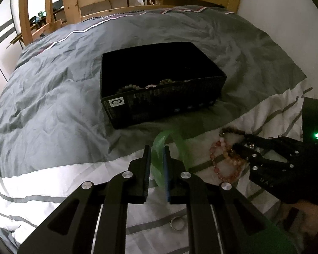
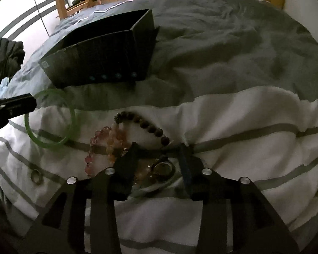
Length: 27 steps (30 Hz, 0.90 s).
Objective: Organize jewelry
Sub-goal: 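Grasp the green jade bangle with the left tool while the right tool grasps the orange bead bracelet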
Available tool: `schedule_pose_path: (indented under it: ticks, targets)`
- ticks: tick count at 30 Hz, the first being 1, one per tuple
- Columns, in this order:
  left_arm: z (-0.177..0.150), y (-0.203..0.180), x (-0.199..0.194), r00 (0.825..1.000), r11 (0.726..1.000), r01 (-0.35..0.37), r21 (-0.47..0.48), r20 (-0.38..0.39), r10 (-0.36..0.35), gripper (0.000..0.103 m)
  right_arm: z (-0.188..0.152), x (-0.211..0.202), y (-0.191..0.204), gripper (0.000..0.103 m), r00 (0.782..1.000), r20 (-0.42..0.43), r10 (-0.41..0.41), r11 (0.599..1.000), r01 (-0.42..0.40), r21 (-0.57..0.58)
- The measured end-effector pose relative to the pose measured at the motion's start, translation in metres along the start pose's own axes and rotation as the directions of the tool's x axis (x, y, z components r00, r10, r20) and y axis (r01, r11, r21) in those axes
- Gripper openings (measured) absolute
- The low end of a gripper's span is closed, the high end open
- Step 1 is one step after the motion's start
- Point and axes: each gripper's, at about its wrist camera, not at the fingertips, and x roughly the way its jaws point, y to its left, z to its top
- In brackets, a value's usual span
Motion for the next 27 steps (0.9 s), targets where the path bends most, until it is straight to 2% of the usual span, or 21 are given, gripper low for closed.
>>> schedule_pose_path:
  ticks: [3,6,7,9,12,18,27]
  targets:
    - [-0.001,0.0,0.0,1.0,1.0,-0.002,0.001,0.0,0.002,0.01,0.0,-0.002,0.004,0.06,1.0,0.003,0.01,1.0,-0.01,-0.019]
    - [-0.001,-0.001,0.0,1.0,1.0,-0.002,0.002,0.0,0.002,0.01,-0.001,-0.004,0.007,0.059,1.0,0.008,0.003,1.0,-0.003,-0.03]
    - [-0.001,-0.001,0.0,1.0,1.0,-0.002,0.003,0.001,0.002,0.01,-0.001,-0.002,0.007,0.055,1.0,0.001,0.003,0.999,-0.003,-0.031]
    - [-0.001,-0.001,0.0,1.0,1.0,-0.004,0.006,0.001,0.004,0.01,0.0,0.002,0.006,0.034,1.0,-0.02,-0.005,0.999,0.005,-0.04]
    - [-0.002,-0.002,-0.001,1.0,1.0,-0.006,0.008,0.003,0.006,0.01,0.002,-0.006,0.006,0.017,1.0,0.01,-0.004,0.999,0.004,-0.048]
    - [-0.001,0.001,-0.003,1.0,1.0,-0.007,-0.008,0.013,0.007,0.011,0.006,-0.02,0.003,0.017,0.996,0.093,0.009,0.999,-0.006,-0.031]
    - [0.002,0.001,-0.011,0.999,1.0,-0.001,-0.013,0.048,0.002,0.011,0.013,-0.048,-0.002,0.015,0.976,0.215,0.03,0.999,-0.034,0.013]
